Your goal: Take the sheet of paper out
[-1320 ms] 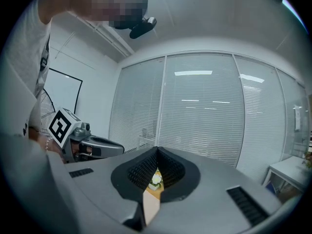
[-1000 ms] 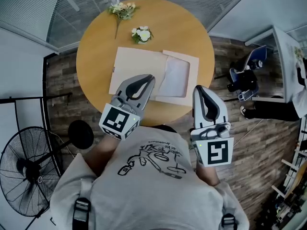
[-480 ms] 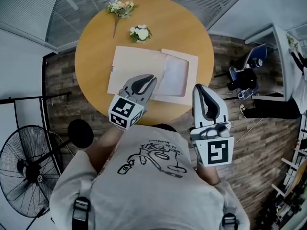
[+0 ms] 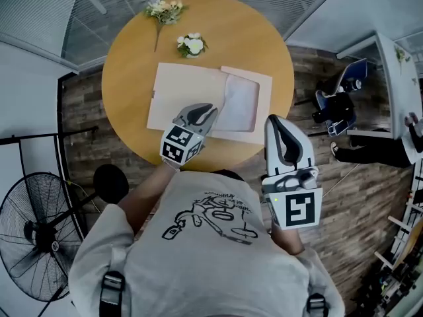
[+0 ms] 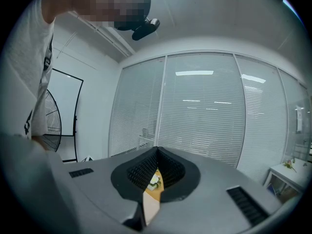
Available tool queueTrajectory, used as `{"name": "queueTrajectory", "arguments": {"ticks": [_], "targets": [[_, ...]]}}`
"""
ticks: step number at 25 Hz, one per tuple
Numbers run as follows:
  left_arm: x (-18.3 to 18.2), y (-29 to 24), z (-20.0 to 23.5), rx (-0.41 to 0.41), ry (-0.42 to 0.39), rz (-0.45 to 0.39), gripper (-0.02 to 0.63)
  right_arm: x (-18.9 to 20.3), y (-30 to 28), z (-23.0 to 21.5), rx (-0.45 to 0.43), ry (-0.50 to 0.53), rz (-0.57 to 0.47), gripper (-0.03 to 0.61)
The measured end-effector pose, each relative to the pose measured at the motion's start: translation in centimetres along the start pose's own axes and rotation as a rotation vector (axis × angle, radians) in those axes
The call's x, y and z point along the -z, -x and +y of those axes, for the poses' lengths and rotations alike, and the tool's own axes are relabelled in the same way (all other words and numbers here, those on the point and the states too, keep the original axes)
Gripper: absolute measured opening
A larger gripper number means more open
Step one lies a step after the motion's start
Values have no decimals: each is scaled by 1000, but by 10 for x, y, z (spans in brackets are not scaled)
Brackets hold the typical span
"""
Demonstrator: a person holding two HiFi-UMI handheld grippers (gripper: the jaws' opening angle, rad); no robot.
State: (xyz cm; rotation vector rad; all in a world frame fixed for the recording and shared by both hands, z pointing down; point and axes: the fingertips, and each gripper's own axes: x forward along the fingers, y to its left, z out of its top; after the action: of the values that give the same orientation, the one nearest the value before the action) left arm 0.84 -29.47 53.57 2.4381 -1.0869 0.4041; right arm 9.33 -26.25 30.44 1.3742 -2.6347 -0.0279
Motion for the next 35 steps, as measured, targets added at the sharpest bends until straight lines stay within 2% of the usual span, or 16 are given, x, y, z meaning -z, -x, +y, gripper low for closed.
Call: {"name": "queueTrajectory", "arguments": {"ticks": [2, 7, 11, 14, 18, 35], "targets": [[12, -8, 3, 1, 3, 26, 72, 1, 1, 1, -5, 3, -2, 8], [38, -27, 13, 5, 18, 89, 77, -1, -3, -6, 50, -48, -15, 8], [54, -41, 17, 11, 21, 133, 84, 3, -1, -3, 10, -21, -12, 8], [66, -51, 19, 15, 19, 164, 89, 6, -1, -8, 53, -50, 3, 8], [80, -67, 20, 20, 21, 201, 95, 17, 3, -9, 26, -4, 41, 8], [125, -129, 42, 12, -16, 350, 130, 28, -3, -17, 40, -24, 63, 8]]}}
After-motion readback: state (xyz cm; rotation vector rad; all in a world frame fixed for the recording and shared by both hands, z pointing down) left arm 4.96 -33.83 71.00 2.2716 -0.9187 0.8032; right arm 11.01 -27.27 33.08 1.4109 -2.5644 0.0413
